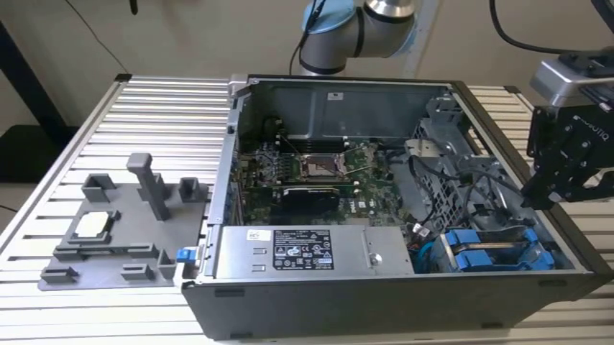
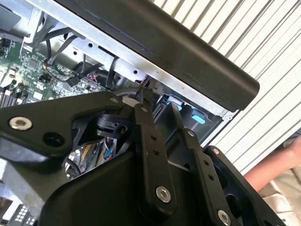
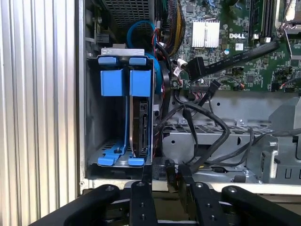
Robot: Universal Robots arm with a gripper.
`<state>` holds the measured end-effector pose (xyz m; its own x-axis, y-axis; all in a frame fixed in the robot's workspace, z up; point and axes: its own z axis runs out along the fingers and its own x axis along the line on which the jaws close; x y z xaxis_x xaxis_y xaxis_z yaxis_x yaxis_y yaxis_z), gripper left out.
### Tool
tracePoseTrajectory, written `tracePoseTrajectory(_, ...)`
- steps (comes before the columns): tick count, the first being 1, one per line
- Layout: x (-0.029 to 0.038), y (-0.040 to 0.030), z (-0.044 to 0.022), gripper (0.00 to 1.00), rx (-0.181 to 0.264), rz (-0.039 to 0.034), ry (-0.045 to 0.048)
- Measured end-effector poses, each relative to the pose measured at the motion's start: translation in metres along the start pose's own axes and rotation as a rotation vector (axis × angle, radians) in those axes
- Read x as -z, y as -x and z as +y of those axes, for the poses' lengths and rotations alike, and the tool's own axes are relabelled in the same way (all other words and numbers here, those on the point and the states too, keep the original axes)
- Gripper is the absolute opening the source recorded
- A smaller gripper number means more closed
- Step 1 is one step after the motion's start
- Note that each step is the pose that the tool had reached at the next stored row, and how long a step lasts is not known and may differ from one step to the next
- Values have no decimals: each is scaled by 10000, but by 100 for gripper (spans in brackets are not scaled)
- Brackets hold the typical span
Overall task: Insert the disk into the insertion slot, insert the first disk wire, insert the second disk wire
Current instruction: 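Insert the first disk wire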
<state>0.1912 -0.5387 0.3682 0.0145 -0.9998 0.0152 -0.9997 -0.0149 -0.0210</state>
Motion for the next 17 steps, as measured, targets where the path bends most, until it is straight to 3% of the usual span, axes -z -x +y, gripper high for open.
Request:
tracePoseTrajectory(2,0,0,0,29,0,2,0)
tracePoseTrajectory(3,0,0,0,22,0,2,0)
tracePoseTrajectory(10,1,1,25,19,-1,4,0)
tracePoseTrajectory(13,2,-14,123,19,0,1,-27)
tracePoseTrajectory(17,4,-85,241,19,-1,-2,-100)
